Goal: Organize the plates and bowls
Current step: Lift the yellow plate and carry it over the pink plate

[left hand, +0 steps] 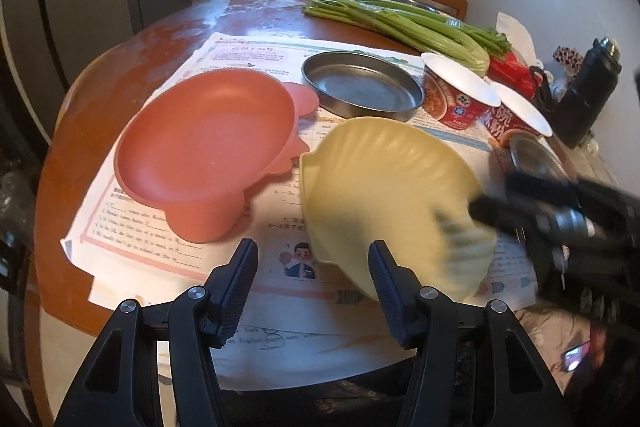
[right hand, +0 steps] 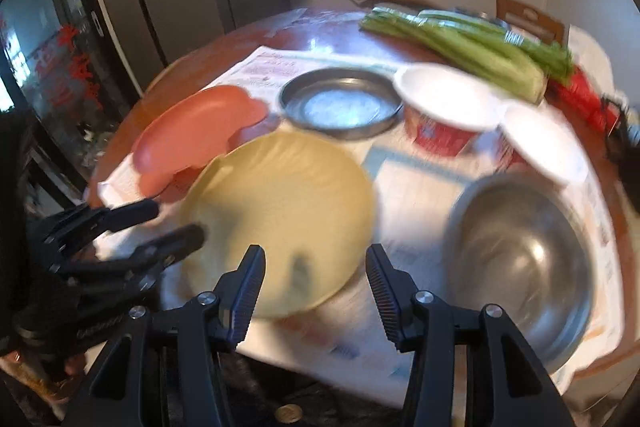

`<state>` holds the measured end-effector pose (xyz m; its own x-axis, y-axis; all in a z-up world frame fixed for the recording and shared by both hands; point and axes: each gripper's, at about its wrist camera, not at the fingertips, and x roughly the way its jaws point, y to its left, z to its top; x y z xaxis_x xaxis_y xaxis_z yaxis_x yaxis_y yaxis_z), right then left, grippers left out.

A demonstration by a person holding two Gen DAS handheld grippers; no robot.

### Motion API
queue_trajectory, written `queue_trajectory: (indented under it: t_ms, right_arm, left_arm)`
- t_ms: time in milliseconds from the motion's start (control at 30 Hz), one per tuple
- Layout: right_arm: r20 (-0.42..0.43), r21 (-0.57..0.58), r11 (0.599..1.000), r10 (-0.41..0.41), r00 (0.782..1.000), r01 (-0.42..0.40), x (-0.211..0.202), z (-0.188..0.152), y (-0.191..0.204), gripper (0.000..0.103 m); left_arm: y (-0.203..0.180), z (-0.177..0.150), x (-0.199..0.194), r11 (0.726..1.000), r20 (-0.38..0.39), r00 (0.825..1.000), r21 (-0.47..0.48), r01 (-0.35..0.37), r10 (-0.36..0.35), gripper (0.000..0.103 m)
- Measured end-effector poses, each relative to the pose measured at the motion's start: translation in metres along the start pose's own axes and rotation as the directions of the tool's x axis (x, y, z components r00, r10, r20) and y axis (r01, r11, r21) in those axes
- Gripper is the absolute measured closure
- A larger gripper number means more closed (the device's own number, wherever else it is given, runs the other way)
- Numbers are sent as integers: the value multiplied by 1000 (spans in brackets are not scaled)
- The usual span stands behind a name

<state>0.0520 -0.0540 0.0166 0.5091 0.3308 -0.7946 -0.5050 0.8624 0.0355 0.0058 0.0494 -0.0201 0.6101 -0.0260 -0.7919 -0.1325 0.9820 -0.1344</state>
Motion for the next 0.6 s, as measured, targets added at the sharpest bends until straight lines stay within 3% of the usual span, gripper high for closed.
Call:
queue_trajectory:
  t_ms: [233,467,600]
  right_arm:
    - [-59,-82,997,-5,998,0,36,34,-14,51]
    - [-77,-172,985,-24,997,11,54,35,-5,51]
    - [-108,-174,984,10,994,-29,63,28,-1,57]
  left_arm:
    - [-13,-1,9,1000,-18,1000,20,-9,9,44]
    - [-17,1,18,1000,-18,1000,-14,-20,20,44]
    - [-22,0,23,1000,-15,1000,-21,-23,23,49]
